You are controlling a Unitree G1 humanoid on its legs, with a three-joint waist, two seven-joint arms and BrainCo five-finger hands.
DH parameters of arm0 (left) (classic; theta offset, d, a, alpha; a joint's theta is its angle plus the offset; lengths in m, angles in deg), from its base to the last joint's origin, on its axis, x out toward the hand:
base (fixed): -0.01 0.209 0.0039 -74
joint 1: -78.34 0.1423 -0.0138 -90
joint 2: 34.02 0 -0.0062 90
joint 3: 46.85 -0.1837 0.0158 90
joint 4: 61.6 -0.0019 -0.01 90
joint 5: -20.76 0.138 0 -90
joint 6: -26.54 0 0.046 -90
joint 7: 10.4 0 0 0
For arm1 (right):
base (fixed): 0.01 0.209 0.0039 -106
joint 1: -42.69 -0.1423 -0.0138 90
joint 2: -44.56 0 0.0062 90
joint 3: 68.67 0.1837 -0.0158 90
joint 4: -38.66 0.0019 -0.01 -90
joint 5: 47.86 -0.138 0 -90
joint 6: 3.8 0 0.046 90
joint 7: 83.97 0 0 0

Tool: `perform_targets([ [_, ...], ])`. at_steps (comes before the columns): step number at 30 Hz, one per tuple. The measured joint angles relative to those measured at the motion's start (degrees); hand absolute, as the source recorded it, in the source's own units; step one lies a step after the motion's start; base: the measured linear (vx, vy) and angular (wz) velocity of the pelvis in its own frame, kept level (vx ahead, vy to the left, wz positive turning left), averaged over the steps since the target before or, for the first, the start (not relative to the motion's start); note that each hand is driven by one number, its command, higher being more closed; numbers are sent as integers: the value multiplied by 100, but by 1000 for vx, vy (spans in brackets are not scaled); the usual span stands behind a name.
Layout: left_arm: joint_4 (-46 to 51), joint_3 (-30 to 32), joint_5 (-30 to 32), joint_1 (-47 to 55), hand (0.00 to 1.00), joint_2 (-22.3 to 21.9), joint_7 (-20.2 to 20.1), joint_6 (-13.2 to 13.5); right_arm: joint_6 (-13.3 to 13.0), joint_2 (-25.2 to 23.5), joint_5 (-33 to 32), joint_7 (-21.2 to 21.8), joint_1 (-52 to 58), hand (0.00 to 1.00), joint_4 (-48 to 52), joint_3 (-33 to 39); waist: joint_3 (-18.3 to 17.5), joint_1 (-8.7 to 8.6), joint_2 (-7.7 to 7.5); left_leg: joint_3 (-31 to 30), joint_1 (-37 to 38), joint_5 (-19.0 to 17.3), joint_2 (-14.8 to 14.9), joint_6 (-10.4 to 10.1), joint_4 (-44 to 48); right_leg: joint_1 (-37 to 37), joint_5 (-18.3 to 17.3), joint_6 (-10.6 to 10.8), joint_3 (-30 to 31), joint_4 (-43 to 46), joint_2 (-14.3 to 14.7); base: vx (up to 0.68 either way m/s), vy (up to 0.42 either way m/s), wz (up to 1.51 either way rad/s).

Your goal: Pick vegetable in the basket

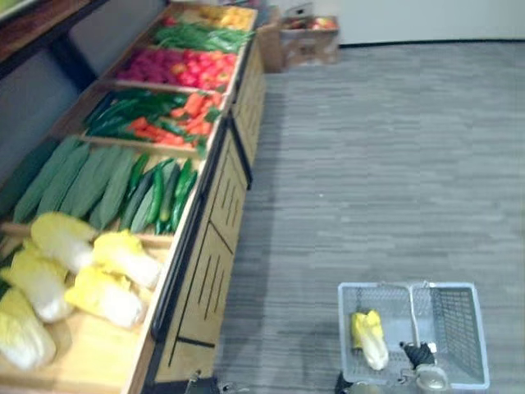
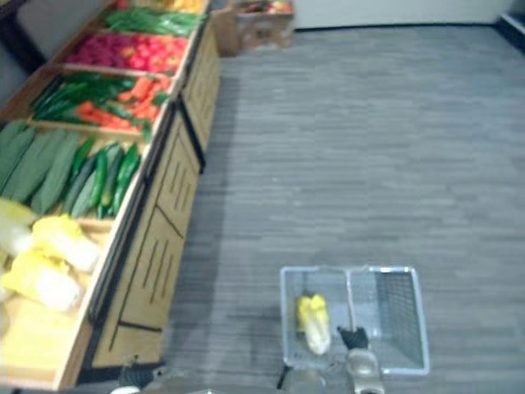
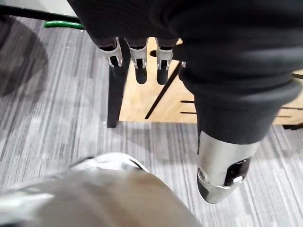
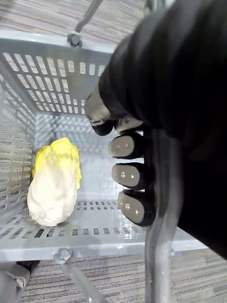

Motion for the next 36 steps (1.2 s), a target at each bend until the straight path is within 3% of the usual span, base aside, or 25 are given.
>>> perform_targets([
  [2,-4,-29,-22,51,0,-6,-3,42,0,-5,-7,6,37,100,0,-81,56,48,69,-700,-314,-89,-418,-3,-477,12,20,-1,396,-97,120,30,108,-99],
  [4,-3,-36,-24,70,0,-61,-5,85,0,19,-11,-1,42,100,7,-75,139,133,158,-1188,-636,22,-541,30,-872,6,19,3,590,-135,216,46,150,-96],
  [6,2,47,-18,121,0,-137,-9,91,2,-75,-11,-12,147,100,106,-173,145,280,274,-1175,-635,76,-605,207,-850,8,88,121,712,-89,270,143,214,-72],
  [9,116,207,26,121,0,-139,-5,97,6,-309,-8,-22,293,100,465,-357,208,416,110,-776,-607,-91,-598,376,-421,-56,-103,128,650,338,203,273,156,-49],
  [11,128,364,43,116,0,-151,-2,103,5,-472,2,-14,225,100,693,-612,299,489,-69,-671,-1150,-317,-593,467,894,192,-64,150,884,117,55,211,101,-60],
  [13,186,479,73,219,0,-248,17,93,-5,-494,4,2,274,100,742,-706,126,615,34,-936,-1132,-320,-559,619,362,187,-64,162,1160,24,197,161,138,-82],
  [14,202,457,85,239,0,-278,16,71,-8,-561,3,8,268,100,740,-709,29,656,-6,-915,-1046,-594,-522,598,260,141,-148,285,1241,-10,220,160,88,-75],
  [16,212,323,85,114,0,-161,24,56,-32,-648,0,15,248,100,787,-689,15,714,-133,-720,-960,-756,-557,628,149,-334,-383,475,1309,867,142,167,85,-66],
  [17,222,162,83,124,0,-50,23,54,-67,-705,-1,4,274,100,796,-686,37,780,-244,-539,-751,-880,-526,656,173,-917,-539,560,1310,2240,55,112,56,-58],
  [18,212,74,82,151,0,15,23,45,-127,-714,-1,-29,230,100,804,-662,25,768,-292,-489,-631,-943,-530,651,198,-1158,-501,621,1324,2899,4,147,71,-38],
  [19,211,-165,82,175,0,145,11,37,-224,-644,3,-25,144,100,911,-673,29,671,-368,-534,-404,-1095,-576,661,295,-1425,-213,1000,1316,3835,-137,224,64,20],
  [20,228,-243,79,145,0,256,1,48,-278,-590,5,-2,135,100,894,-696,25,572,-405,-694,-216,-1194,-590,656,375,-1463,99,1058,1282,4324,-201,265,53,67],
  [21,271,-283,19,138,0,308,-27,65,-358,-565,15,13,165,100,862,-703,20,477,-437,-877,29,-1248,-577,669,357,-1514,602,1022,1161,4797,-291,349,27,88],
  [22,326,-280,-83,149,0,303,-33,66,-420,-568,17,18,172,100,848,-716,29,424,-408,-1005,155,-1246,-502,673,318,-1529,873,1050,993,5025,-364,367,-17,83],
  [24,475,-273,-221,93,0,305,-44,63,-384,-576,16,25,83,100,833,-693,34,445,-426,-1189,306,-1246,-383,672,191,-1730,492,729,587,5286,-496,400,-57,48],
  [25,513,-281,-223,42,0,279,-83,70,-329,-560,15,23,15,100,832,-619,74,447,-359,-1348,396,-1244,-315,670,61,-1929,159,531,354,5186,-557,373,-90,41],
  [27,515,-281,-224,-111,0,203,-131,71,-204,-550,18,29,24,100,828,-512,174,431,-201,-1582,580,-1244,-204,661,-82,-2101,85,453,241,4377,-559,307,-101,43],
  [28,550,-278,-224,-168,0,155,-146,72,-220,-560,10,9,20,100,893,-405,203,434,-152,-1656,693,-1239,-185,582,-152,-2094,97,464,264,3697,-552,407,-216,51],
  [29,684,-268,-223,-208,0,99,-148,112,-175,-556,5,19,9,100,955,-236,216,428,-129,-1820,811,-1278,-172,402,-177,-2014,181,514,409,2410,-555,518,-321,66],
  [31,743,-264,-222,-260,0,88,-148,185,-145,-560,2,18,97,100,915,-123,193,416,-176,-1998,930,-1398,-135,193,-180,-1940,467,488,536,1406,-530,514,-372,72],
  [32,767,-247,-216,-251,0,99,-143,196,-122,-599,0,26,152,100,892,-91,163,421,-236,-2142,1056,-1524,-43,-29,-184,-1853,854,457,530,799,-491,517,-424,72],
  [33,638,-192,-211,-303,0,60,-138,182,-117,-586,-3,16,153,100,834,30,159,419,-145,-2323,1161,-1598,120,-158,-183,-1841,1339,693,582,907,-369,509,-398,53],
  [34,590,-198,-200,-304,0,-1,-144,180,-113,-545,-2,14,44,100,772,97,132,423,-11,-2418,1096,-1494,274,-292,-156,-1920,1180,529,497,1165,-269,462,-388,39],
  [35,553,-223,-183,-313,0,-62,-151,198,-133,-528,0,19,-85,100,730,230,138,390,-37,-2649,1034,-970,305,-477,-126,-2188,558,478,446,1882,-348,451,-371,22],
  [36,541,-230,-182,-312,0,-51,-140,195,-131,-509,-1,15,-115,100,690,258,138,387,-37,-2755,1038,-757,316,-464,-108,-2213,359,416,381,2114,-384,470,-403,40],
])
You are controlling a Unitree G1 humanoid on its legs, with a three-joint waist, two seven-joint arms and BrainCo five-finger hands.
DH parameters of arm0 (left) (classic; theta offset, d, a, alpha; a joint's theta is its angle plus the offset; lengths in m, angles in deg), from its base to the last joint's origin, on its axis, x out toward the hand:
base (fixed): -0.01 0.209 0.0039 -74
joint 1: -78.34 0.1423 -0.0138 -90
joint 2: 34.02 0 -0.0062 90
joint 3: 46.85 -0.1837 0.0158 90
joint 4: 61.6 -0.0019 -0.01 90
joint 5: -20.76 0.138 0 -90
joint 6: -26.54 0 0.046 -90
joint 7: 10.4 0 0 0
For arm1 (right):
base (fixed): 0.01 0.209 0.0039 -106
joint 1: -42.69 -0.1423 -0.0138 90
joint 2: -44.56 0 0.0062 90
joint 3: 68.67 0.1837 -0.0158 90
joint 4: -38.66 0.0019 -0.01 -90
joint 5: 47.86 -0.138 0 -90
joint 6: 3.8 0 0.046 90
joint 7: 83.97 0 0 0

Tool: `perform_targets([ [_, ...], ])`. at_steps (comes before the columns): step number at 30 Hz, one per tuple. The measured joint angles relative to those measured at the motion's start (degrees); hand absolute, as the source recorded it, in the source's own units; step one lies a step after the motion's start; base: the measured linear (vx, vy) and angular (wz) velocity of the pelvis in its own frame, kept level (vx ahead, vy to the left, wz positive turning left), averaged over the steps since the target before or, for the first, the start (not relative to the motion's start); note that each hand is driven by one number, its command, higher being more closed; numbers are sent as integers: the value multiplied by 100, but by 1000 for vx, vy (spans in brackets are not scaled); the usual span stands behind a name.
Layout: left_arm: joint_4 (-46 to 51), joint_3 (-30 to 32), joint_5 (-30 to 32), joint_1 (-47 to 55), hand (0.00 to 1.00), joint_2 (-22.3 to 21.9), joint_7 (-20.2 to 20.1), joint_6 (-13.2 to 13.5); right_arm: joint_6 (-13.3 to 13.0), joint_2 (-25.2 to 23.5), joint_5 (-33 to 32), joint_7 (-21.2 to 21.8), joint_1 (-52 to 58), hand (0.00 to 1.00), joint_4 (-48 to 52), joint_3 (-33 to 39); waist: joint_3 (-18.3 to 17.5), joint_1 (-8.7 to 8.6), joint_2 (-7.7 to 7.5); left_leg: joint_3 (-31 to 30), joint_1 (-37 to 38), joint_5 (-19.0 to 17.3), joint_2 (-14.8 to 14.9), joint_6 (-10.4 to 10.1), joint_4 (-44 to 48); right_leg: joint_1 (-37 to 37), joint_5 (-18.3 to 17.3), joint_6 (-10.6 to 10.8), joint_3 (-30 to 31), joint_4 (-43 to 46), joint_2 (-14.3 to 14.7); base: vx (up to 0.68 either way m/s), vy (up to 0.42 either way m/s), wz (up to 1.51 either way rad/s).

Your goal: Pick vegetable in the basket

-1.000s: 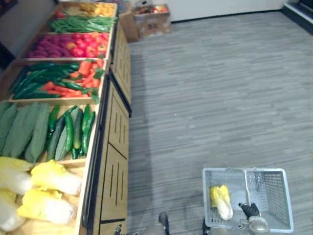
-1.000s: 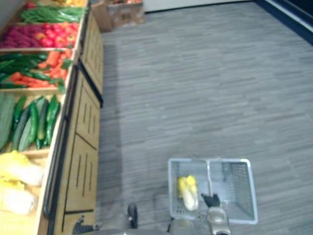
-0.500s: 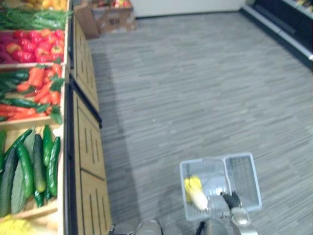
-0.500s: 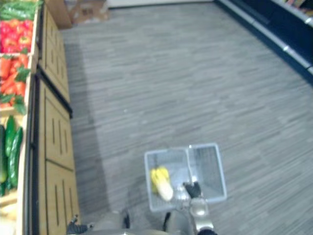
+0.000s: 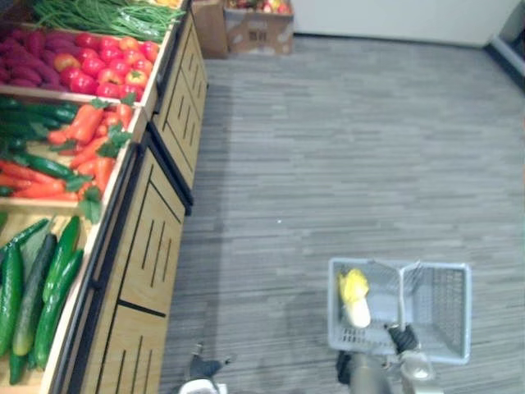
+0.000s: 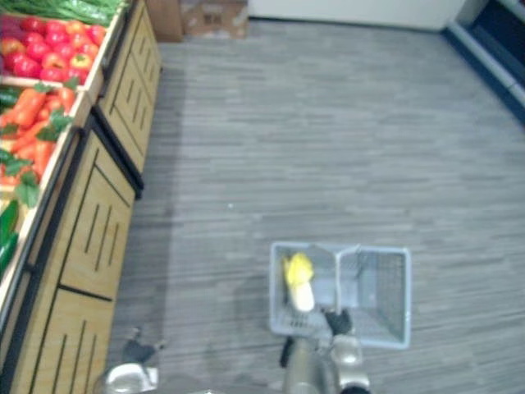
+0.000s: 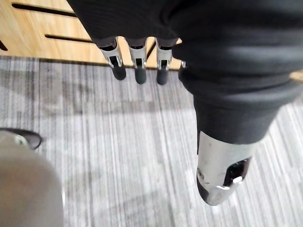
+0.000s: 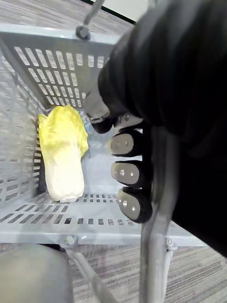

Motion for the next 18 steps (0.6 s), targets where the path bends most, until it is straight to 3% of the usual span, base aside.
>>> perform_targets([
  [2,-94,3,-3,4,0,37,18,7,1,85,-2,7,-5,100,-177,-18,-2,-32,1,-187,-103,800,39,-9,330,183,-480,-190,-242,383,-30,486,-367,40],
  [3,-116,23,-3,5,0,49,25,4,0,95,0,7,-10,100,-230,-25,0,-59,1,-244,-247,1079,46,63,602,322,-559,-202,-332,338,8,519,-412,46],
  [4,-170,43,-11,5,0,94,61,-1,6,107,-2,6,13,100,-295,-89,10,-114,-14,-287,-679,1856,44,190,1341,658,-658,-271,-510,76,73,466,-338,42],
  [5,-236,55,-18,3,0,154,95,-5,18,136,-2,1,22,100,-384,-203,61,-86,-101,-248,-1183,2231,102,160,2219,1055,-678,-289,-571,-400,182,433,-292,33],
  [8,-322,72,-35,51,0,225,123,-31,114,226,-15,-18,18,100,-618,-227,125,11,-165,519,-2261,850,132,327,3716,1884,-673,-292,-719,-1157,354,404,-194,13],
  [10,-304,62,-21,44,0,259,122,-16,162,267,-55,-29,47,100,-766,-198,173,68,-225,906,-2627,480,71,423,3623,2327,-653,-254,-836,-1533,361,308,-38,24],
  [11,-269,71,-23,42,0,266,122,-5,174,307,-56,-43,-21,100,-851,-143,197,92,-231,1185,-2998,306,-6,427,3113,2566,-643,-231,-898,-1782,364,272,61,21],
  [12,-265,65,-19,43,0,266,119,-7,178,319,-55,-46,-73,100,-882,-82,216,90,-224,1267,-3118,286,-75,434,2766,2639,-634,-214,-912,-1881,360,311,153,10],
  [13,-277,65,-9,49,0,255,119,-25,198,330,-53,-60,-146,100,-892,-12,250,87,-213,1340,-3248,372,-309,479,1663,2752,-646,-94,-948,-2035,304,277,224,4],
  [14,-281,67,-6,77,0,215,119,-39,204,362,-53,-71,-148,100,-891,-10,268,95,-151,1332,-3229,650,-463,493,680,2832,-684,46,-974,-2107,287,382,313,-4],
  [15,-287,82,11,136,0,168,122,-77,239,312,-53,-97,-133,100,-900,-10,295,188,-97,1337,-3080,1382,-633,804,13,2973,-731,214,-950,-2180,240,368,242,5],
  [16,-261,107,23,127,0,193,116,-104,254,217,-53,-116,-105,100,-882,-30,292,211,-252,1428,-3000,1423,-771,796,-144,3004,-705,239,-966,-2254,152,414,169,21],
  [17,-77,228,39,126,0,204,137,-103,242,29,-54,-114,31,100,-633,-102,306,255,-437,1485,-3100,1382,-937,936,-89,3059,-624,247,-1029,-2351,99,443,72,31],
  [18,-36,285,40,117,0,197,135,-114,243,-42,-52,-114,15,100,-572,-107,327,282,-486,1568,-3152,1329,-964,1002,58,3121,-549,285,-1068,-2413,65,481,106,23],
])
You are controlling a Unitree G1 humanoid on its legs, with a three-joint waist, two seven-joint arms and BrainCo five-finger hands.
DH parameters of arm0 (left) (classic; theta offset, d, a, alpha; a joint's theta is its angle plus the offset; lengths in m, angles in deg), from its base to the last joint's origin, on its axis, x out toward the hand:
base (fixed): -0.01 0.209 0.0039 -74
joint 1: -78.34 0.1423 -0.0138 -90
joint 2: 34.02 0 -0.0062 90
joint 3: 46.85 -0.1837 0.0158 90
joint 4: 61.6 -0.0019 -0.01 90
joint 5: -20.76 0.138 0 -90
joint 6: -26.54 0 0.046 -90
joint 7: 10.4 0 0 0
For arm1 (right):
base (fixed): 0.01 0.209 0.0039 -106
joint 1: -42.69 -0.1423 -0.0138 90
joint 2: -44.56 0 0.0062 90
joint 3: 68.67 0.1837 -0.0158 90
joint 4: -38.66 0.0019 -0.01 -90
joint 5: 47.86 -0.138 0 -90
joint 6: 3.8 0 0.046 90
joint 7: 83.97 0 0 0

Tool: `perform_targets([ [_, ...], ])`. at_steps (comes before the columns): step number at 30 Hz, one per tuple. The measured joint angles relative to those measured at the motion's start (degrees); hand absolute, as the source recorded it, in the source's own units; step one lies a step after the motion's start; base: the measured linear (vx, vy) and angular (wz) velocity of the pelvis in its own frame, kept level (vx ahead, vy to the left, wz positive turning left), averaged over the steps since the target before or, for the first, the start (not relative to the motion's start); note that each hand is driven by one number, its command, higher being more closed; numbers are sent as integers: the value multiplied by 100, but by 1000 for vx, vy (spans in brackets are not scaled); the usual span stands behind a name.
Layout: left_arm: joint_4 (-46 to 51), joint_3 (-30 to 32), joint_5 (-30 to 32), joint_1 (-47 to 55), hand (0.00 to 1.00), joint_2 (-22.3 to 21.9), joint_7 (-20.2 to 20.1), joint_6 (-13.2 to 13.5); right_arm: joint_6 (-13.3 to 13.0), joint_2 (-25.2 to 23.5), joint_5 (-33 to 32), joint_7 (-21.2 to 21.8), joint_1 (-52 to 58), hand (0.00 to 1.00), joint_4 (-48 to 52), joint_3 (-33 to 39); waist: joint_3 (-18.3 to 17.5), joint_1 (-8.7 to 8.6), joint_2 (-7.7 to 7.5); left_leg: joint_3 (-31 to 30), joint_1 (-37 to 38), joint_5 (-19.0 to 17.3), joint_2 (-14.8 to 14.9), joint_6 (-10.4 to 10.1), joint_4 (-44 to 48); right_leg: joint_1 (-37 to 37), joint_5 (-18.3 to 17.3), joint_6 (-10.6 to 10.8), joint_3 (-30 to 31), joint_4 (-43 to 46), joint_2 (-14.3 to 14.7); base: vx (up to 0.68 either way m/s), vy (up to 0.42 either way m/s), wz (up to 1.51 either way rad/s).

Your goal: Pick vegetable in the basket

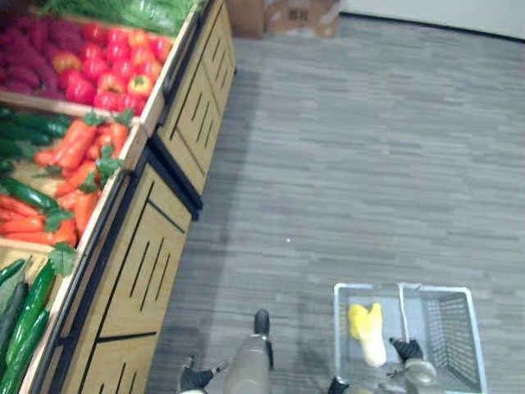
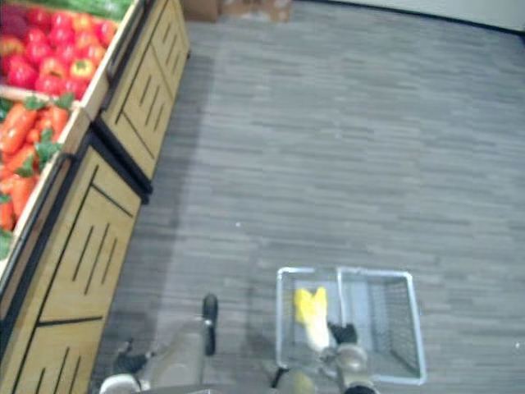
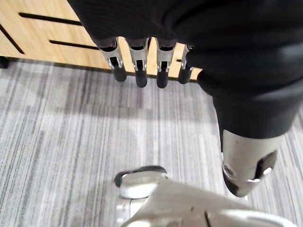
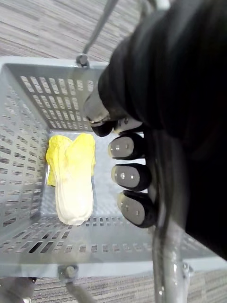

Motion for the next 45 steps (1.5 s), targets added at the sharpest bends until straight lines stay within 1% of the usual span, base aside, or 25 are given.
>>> perform_targets([
  [3,34,278,60,25,0,-152,-12,-40,0,-289,43,40,71,100,352,-261,-14,227,22,818,-449,-268,367,127,1391,395,493,88,184,-21,-52,248,123,-13],
  [4,46,288,72,88,0,-207,-10,-47,-28,-261,46,48,206,100,468,-315,-132,258,141,840,-336,-62,418,238,926,432,520,111,209,-10,0,190,186,-31],
  [5,26,211,153,191,0,-234,-9,-36,-39,-274,46,69,327,100,507,-392,-322,360,185,881,-182,-544,401,385,677,449,482,165,319,118,23,238,193,-26],
  [7,-7,162,224,155,0,-109,-14,-95,-130,-291,47,100,270,100,490,-418,-400,363,15,994,44,-597,177,381,248,51,498,206,437,873,-291,258,184,-7],
  [9,-50,65,224,206,0,-49,-13,-118,-169,-296,48,109,185,100,397,-444,-402,229,-73,965,391,-600,-1,413,-19,-413,785,565,724,2108,-580,303,188,23],
  [10,-41,-43,223,295,0,82,-20,-131,-168,-286,50,118,194,100,257,-585,-402,187,-126,867,812,-678,-78,479,-206,-753,1623,740,1177,3097,-667,308,165,31],
  [11,-17,-81,223,329,0,104,-23,-139,-167,-287,52,124,193,100,182,-625,-398,131,-110,784,972,-710,-69,528,-266,-867,2056,796,1336,3455,-635,347,137,48],
  [12,23,-126,216,347,0,128,-22,-144,-262,-298,56,123,123,100,128,-669,-371,65,-64,629,1219,-803,-49,603,-359,-1236,2145,811,1589,4357,-517,382,114,48],
  [14,168,-167,199,304,0,207,-22,-140,-297,-248,55,123,-61,100,174,-689,-374,-50,-65,331,1635,-817,-18,582,-523,-1737,1437,658,1568,5352,-272,434,74,79],
  [15,210,-169,192,304,0,220,-19,-130,-304,-230,54,121,-58,100,167,-677,-369,-81,-57,204,1789,-816,-21,579,-611,-1788,1206,604,1442,5391,-219,406,-9,107],
  [17,231,-157,145,303,0,218,-19,-121,-311,-219,55,116,-1,100,102,-573,-347,-195,-27,-154,2303,-843,13,534,-800,-1931,485,154,908,4574,-151,393,-68,107],
  [19,230,-144,71,252,0,193,-31,-102,-292,-225,49,108,21,100,106,-419,-323,-216,16,-412,2511,-982,94,434,-800,-2077,388,-10,712,3389,-83,361,-144,86],
  [21,230,-94,39,167,0,133,-38,-97,-252,-239,44,109,17,100,135,-90,-339,-203,91,-672,2631,-1249,255,221,-733,-2170,466,29,625,1683,11,398,-238,81],
  [23,221,2,41,176,0,90,-60,-100,-242,-299,44,101,34,100,132,147,-338,-186,92,-924,2811,-1536,374,-26,-635,-2230,479,45,813,827,21,444,-329,79],
  [26,207,20,42,230,0,70,-98,-92,-236,-317,44,109,276,100,129,291,-470,-211,-38,-1454,2953,-2021,440,-382,-495,-2182,595,-9,1138,1105,-20,427,-424,94],
  [27,15,72,42,108,0,-72,-107,-98,-230,-225,38,107,280,100,103,484,-550,-166,225,-1693,2949,-2074,724,-502,-434,-2273,471,-164,942,1587,137,478,-494,89],
  [29,-86,172,39,131,0,-231,-113,-94,-196,-171,38,106,114,100,48,704,-572,-177,396,-1735,2792,-1699,893,-505,-344,-2417,147,-357,755,2007,193,470,-455,47],
  [31,-219,181,39,122,0,-248,-117,-100,-116,-47,38,109,48,100,-108,782,-585,-230,425,-1903,2476,-1172,905,-475,-134,-2343,-34,-488,479,2040,144,468,-424,66],
  [33,-257,167,39,94,0,-253,-123,-99,-88,71,25,105,102,100,-308,850,-590,-270,479,-1762,2053,-882,915,-709,317,-1899,-55,-530,24,1623,66,316,-197,111],
  [35,-280,-56,29,71,0,-88,-130,-97,-12,148,-72,84,325,100,-447,1092,-550,-414,404,-446,1377,-909,1026,-844,793,-1041,-53,-528,-904,1030,-100,267,-169,196],
  [37,-289,-229,-31,73,0,2,-126,-110,-10,220,-71,52,378,100,-554,1157,-546,-426,358,886,1071,-817,1081,-643,634,-717,-50,-523,-1374,862,-169,177,-49,150],
  [38,-295,-240,-32,76,0,-1,-120,-120,-11,272,-68,43,351,100,-561,1191,-552,-425,382,1470,915,-493,997,-463,200,-647,-50,-521,-1617,854,-179,157,45,96],
  [40,-309,-236,-16,59,0,-4,-117,-154,-5,349,-59,19,321,100,-561,1235,-558,-452,424,1813,861,109,745,-145,-538,-549,-46,-498,-1872,852,-140,160,143,101],
  [41,-341,-239,-11,45,0,55,-113,-152,-3,293,-60,17,308,100,-561,1257,-578,-490,405,1592,970,259,527,-60,-992,-481,-7,-436,-2011,814,-185,178,142,111],
  [45,-474,-207,-10,56,0,168,-88,-209,38,60,-54,52,143,100,-587,1268,-489,-430,147,1274,998,377,245,23,-1172,-192,101,-265,-2066,596,-261,173,76,69],
])
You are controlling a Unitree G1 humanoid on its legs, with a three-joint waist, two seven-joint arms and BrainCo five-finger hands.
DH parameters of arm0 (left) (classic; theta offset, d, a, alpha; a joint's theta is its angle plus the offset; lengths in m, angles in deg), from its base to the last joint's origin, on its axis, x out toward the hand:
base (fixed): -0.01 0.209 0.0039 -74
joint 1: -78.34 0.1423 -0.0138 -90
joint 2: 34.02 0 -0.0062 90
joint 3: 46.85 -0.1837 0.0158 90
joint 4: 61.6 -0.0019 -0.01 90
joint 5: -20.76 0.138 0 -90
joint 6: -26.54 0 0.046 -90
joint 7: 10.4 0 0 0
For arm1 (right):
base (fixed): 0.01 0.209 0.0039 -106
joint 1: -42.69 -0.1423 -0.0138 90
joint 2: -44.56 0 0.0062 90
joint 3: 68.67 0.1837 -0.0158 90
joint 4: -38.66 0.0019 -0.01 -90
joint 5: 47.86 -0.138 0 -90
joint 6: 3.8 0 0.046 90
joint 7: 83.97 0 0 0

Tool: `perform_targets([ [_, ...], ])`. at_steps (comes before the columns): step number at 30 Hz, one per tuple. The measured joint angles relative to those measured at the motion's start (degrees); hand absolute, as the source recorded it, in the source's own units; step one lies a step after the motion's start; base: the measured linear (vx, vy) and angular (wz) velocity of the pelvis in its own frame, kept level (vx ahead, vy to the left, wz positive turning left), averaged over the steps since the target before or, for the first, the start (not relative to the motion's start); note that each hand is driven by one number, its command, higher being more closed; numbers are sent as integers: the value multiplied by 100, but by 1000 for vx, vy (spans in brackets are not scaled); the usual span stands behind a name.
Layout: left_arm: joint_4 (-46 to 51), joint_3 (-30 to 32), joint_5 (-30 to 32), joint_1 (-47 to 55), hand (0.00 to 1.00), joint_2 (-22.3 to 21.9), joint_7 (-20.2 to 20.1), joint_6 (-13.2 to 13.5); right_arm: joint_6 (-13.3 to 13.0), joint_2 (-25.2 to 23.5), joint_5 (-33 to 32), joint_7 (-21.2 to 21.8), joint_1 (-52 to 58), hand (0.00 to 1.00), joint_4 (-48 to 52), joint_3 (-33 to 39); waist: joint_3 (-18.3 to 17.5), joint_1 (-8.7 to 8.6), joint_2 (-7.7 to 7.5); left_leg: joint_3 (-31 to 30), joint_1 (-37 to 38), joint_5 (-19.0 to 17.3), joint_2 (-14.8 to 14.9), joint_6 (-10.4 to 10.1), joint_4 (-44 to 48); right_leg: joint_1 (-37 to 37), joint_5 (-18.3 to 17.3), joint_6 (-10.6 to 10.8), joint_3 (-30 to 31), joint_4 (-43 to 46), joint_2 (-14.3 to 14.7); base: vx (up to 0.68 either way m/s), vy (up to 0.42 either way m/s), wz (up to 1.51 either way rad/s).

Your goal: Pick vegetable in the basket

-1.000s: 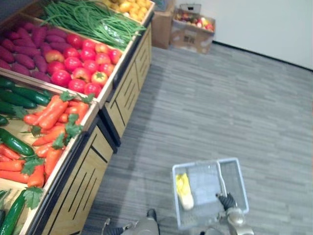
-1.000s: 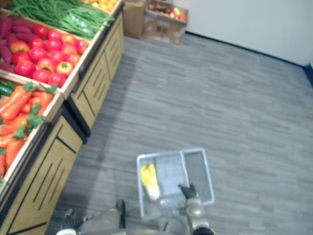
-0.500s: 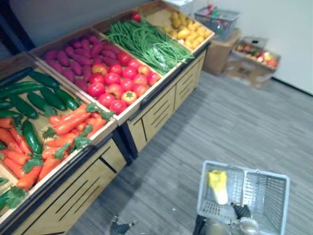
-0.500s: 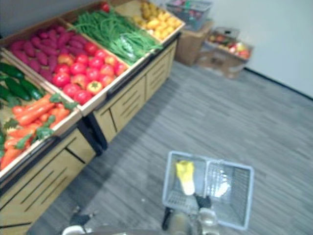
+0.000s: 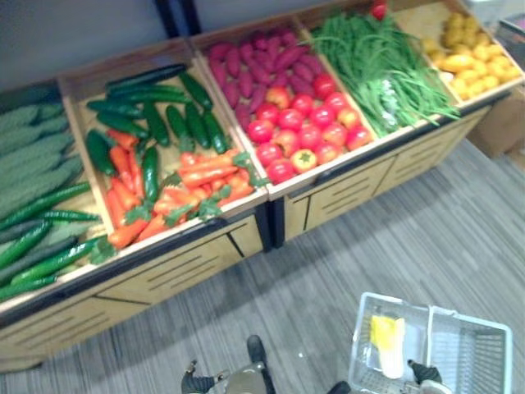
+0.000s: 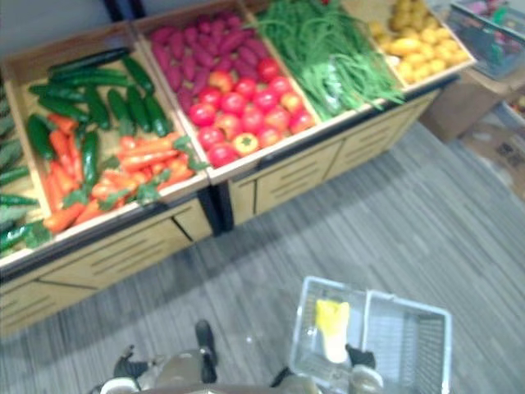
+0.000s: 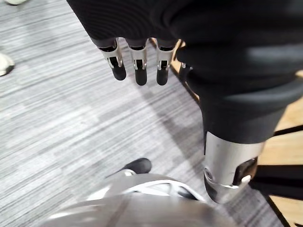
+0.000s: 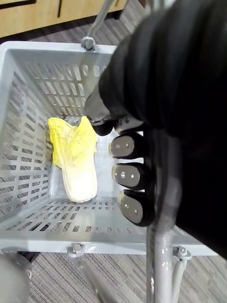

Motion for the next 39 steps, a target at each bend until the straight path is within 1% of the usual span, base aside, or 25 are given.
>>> perform_targets([
  [3,9,-4,-2,64,0,0,34,-17,17,-111,63,67,-109,100,7,-172,20,199,25,-22,212,-2,25,-3,32,203,39,55,88,40,23,88,-22,10],
  [5,-69,-3,1,89,0,-69,43,-25,16,-114,70,72,-177,100,15,-289,17,212,49,-15,238,-21,103,-31,25,195,58,78,160,146,70,40,-55,-8],
  [7,-116,43,1,83,0,-125,65,-27,1,-106,108,76,-212,100,17,-348,43,200,110,16,318,-33,152,-40,-42,31,57,78,251,620,-5,50,-15,-18],
  [9,-116,80,2,123,0,-119,50,-30,-43,-52,113,89,-331,100,70,-522,61,179,89,39,627,-80,86,-51,-268,-400,64,56,585,1912,-479,68,51,-20],
  [10,-108,99,4,127,0,-109,41,-29,-44,-48,116,89,-367,100,73,-520,73,155,68,19,735,-130,54,-49,-323,-506,79,29,729,2304,-600,95,44,7],
  [11,-27,102,7,131,0,-70,25,-28,-85,-75,121,106,-382,100,86,-532,97,71,75,-133,911,-288,33,-41,-394,-785,214,-227,1191,3023,-769,103,37,28],
  [12,-1,98,7,114,0,-34,18,-21,-90,-116,120,117,-410,100,128,-554,138,45,30,-174,967,-304,29,-65,-415,-891,197,-314,1427,3262,-794,101,-16,50],
  [13,31,109,0,53,0,46,12,-23,-96,-178,119,186,-445,100,123,-602,150,30,-7,-323,966,-310,113,-65,-407,-999,-292,-168,1729,3173,-612,77,-25,47],
  [14,57,120,-1,20,0,89,13,-22,-109,-201,117,191,-446,100,124,-645,158,36,-6,-420,966,-310,218,-71,-404,-1070,-483,-138,1752,3008,-446,88,-49,52],
  [15,78,164,-4,15,0,137,4,-22,-110,-221,113,189,-445,100,123,-648,169,26,11,-524,973,-305,351,-115,-383,-1175,-547,-128,1772,2589,-241,105,-101,47],
  [16,73,207,-5,13,0,159,1,-27,-89,-222,113,186,-409,100,110,-649,179,7,-10,-641,973,-307,424,-156,-363,-1219,-514,-85,1832,1902,-61,102,-133,45],
  [17,75,221,-8,11,0,167,1,-25,-88,-222,112,180,-378,100,112,-648,183,-5,-66,-698,972,-317,418,-202,-355,-1222,-443,-10,1897,1462,-2,108,-225,52],
  [18,76,285,-12,7,0,252,-1,-19,-68,-286,96,184,-355,100,108,-608,199,-39,-346,-777,943,-370,278,-372,-303,-1178,472,44,2181,541,56,50,-219,48],
  [19,1,399,-18,-70,0,261,-8,-30,-54,-300,89,182,-360,100,32,-477,249,-38,-420,-881,946,-449,236,-474,-333,-1062,358,119,2292,429,59,55,-301,34],
  [20,-50,442,-26,-58,0,131,-22,-35,-42,-290,82,180,-364,100,7,-338,250,-7,-296,-919,931,-433,415,-528,-388,-1076,367,114,2353,403,243,19,-190,12],
  [22,-57,543,-50,-14,0,-55,5,-27,-26,-293,24,189,-351,100,-1,-118,238,-13,-210,-943,987,-357,556,-668,-558,-1093,366,114,2420,404,412,57,-141,-3],
  [25,-49,671,-47,-19,0,-86,-9,-24,74,-278,-27,187,-295,100,-52,217,211,6,-178,-979,1049,-189,608,-721,-723,-1070,349,86,2406,365,496,47,-83,6],
  [28,-52,972,-60,-26,0,-129,-7,-20,99,-277,-134,189,-153,100,-63,414,179,-53,-209,-1097,1040,-59,470,-699,-897,-914,344,85,2308,26,462,22,-5,25],
  [30,-205,1703,-253,-38,0,-205,-6,-36,131,-282,-133,193,-76,100,-113,612,22,-47,-229,-1105,1038,1,378,-668,-963,-843,356,102,2312,-263,444,41,17,9],
  [32,-274,2460,-912,-35,0,-240,139,-134,178,-281,-130,191,-24,100,-216,919,-107,-51,-208,-1106,1067,3,347,-671,-964,-748,368,122,2292,-368,433,32,21,8],
  [34,-215,2945,-1485,-56,0,-238,396,-143,185,-277,-127,188,10,100,-257,1105,-205,-55,-180,-1127,1071,3,339,-672,-966,-698,372,127,2259,-437,439,31,8,7],
  [35,83,3117,-1854,-115,0,-318,612,-150,185,-262,-127,185,26,100,-259,1146,-247,-55,-145,-1154,1050,3,337,-672,-966,-701,372,127,2239,-446,439,21,2,9],
  [36,389,3132,-1976,-100,0,-400,739,-150,184,-249,-127,184,42,100,-258,1145,-262,-55,-128,-1192,1032,5,333,-670,-966,-701,372,127,2215,-449,438,5,-1,15],
  [38,2173,2590,-2018,220,0,-718,1156,-110,170,-215,-127,173,124,100,-223,1091,-320,-17,-64,-1286,925,29,332,-677,-965,-709,372,127,2111,-457,439,-5,-2,22],
  [39,2649,2395,-1969,294,0,-771,1218,-89,161,-211,-127,173,156,100,-213,1062,-344,-6,-51,-1345,905,41,329,-680,-965,-711,372,128,2066,-462,438,9,-6,31],
])
